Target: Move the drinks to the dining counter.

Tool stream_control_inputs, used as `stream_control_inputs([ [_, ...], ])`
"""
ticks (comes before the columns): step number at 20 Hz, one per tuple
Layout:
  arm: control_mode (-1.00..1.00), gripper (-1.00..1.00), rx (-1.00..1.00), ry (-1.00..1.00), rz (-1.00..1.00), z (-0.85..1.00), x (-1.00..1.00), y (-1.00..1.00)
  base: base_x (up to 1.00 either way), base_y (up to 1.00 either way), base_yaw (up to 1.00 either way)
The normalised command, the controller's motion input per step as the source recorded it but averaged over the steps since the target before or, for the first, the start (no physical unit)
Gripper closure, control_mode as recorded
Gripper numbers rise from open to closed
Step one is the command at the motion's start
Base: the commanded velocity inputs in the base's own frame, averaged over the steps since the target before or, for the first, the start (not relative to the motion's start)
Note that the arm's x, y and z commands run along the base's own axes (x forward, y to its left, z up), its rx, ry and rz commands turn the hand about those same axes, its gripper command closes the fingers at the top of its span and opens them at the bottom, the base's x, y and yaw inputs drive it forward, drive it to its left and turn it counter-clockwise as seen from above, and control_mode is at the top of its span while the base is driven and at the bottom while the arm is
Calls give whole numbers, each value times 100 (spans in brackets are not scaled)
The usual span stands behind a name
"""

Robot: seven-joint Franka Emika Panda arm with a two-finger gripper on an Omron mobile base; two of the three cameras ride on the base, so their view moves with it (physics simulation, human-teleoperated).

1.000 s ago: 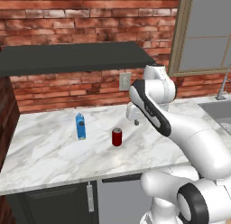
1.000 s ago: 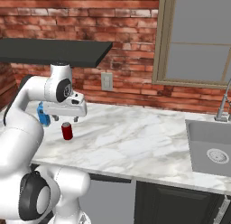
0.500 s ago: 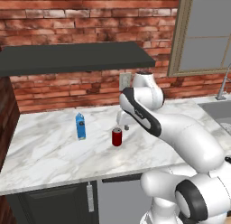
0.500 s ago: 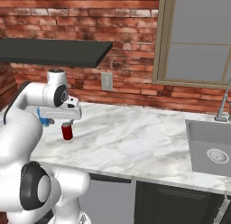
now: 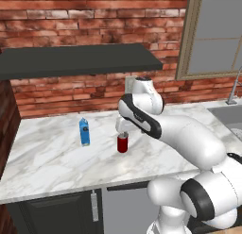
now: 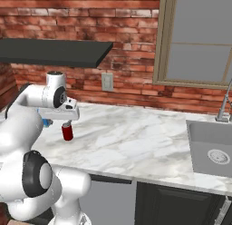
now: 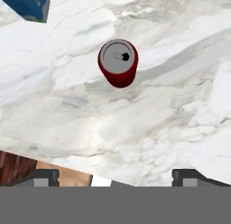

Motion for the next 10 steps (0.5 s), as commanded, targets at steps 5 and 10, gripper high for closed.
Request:
stream_control_inputs([
  [5,-100,-100,0,0,0,-5,24,7,0,0,0],
  [10,-100,-100,0,0,0,-20,26,6,0,0,0],
])
